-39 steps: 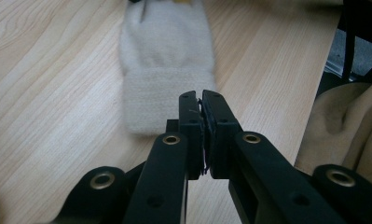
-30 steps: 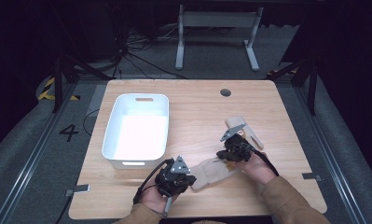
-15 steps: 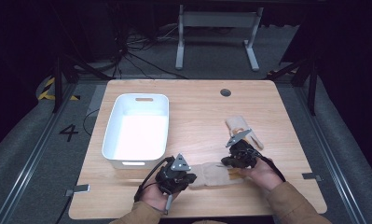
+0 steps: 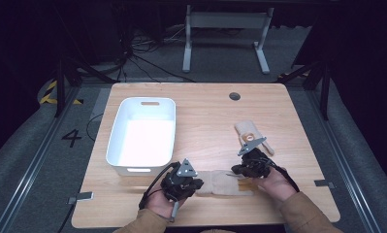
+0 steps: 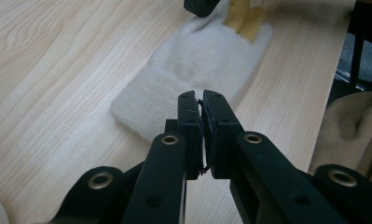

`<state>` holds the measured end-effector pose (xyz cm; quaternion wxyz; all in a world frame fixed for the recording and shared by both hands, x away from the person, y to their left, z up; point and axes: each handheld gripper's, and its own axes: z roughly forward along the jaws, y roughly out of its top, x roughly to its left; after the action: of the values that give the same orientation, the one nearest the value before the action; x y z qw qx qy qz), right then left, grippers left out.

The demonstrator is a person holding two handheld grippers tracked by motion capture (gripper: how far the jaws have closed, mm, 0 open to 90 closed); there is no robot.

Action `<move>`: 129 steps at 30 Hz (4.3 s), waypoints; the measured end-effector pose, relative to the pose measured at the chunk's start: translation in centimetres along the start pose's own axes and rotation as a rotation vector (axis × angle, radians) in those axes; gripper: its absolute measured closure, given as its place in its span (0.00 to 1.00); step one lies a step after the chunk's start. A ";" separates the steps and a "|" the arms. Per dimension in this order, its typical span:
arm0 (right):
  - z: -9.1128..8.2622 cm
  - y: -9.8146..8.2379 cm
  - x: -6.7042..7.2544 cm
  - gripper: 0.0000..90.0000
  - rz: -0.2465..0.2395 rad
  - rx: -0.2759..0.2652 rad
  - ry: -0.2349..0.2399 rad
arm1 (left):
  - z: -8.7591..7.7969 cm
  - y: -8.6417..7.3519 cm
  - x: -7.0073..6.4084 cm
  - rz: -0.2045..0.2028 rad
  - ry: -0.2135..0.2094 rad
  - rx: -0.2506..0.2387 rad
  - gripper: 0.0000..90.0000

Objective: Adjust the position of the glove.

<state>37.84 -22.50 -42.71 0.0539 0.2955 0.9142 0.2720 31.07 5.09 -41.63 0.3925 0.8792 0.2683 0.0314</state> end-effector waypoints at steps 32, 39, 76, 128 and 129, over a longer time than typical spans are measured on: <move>-3.7 1.7 -7.3 0.71 0.245 -0.122 -0.170 | -0.1 0.0 0.8 -0.025 0.013 -0.012 0.90; -3.4 1.4 -9.3 0.61 0.317 -0.107 -0.210 | -0.1 0.0 0.8 -0.025 0.018 -0.012 0.89; -0.1 0.1 -9.3 0.86 0.361 0.072 -0.279 | 0.0 -0.1 0.8 -0.027 0.021 -0.004 0.88; -10.5 2.2 0.1 0.91 0.035 -0.170 -0.194 | 0.1 0.3 0.9 -0.020 0.015 -0.007 0.87; -10.6 2.2 0.3 0.91 0.022 -0.173 -0.186 | 0.1 0.3 0.9 -0.020 0.015 -0.007 0.87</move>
<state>36.02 -25.76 -32.60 0.1608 0.3238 0.8751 0.3218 31.95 5.33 -41.64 0.3940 0.8748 0.2797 0.0352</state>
